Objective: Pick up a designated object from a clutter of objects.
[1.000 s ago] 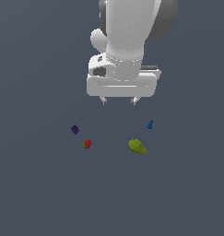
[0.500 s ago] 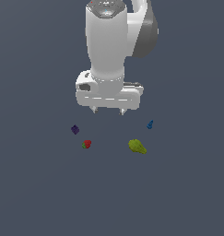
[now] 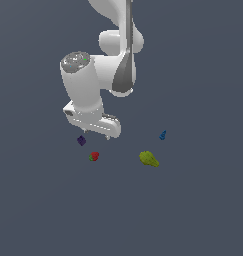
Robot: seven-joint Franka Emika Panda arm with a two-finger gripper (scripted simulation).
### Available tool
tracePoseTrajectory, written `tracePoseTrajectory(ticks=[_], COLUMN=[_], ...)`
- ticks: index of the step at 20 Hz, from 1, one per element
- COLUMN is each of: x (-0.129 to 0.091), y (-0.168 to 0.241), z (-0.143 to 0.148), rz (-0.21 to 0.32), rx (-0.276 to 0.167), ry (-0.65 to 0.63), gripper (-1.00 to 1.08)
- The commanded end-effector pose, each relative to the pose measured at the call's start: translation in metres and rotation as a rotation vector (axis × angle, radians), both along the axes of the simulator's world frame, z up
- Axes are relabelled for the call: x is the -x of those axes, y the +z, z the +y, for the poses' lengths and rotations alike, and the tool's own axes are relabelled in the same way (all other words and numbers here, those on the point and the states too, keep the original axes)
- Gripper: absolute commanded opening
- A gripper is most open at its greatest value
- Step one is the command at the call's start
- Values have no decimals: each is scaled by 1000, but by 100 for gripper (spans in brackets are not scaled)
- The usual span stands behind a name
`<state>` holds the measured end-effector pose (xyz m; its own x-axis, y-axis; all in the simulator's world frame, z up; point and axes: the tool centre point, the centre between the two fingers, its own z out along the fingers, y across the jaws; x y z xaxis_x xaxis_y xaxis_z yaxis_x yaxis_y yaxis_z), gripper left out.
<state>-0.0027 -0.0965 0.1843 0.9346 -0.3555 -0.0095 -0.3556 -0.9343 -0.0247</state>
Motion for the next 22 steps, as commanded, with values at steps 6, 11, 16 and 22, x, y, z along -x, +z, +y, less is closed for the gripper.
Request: tracePoseTrajectory(ticks=[6,11,16,22], x=[34,56,70,72], y=[-67,-94,-109,-112], z=[-67,-96,-111,-114], rz=[1,3,5,6], rx=[5,15,24,25], ry=[-217,-312,-366,-375], gripper=[100,100,100,100])
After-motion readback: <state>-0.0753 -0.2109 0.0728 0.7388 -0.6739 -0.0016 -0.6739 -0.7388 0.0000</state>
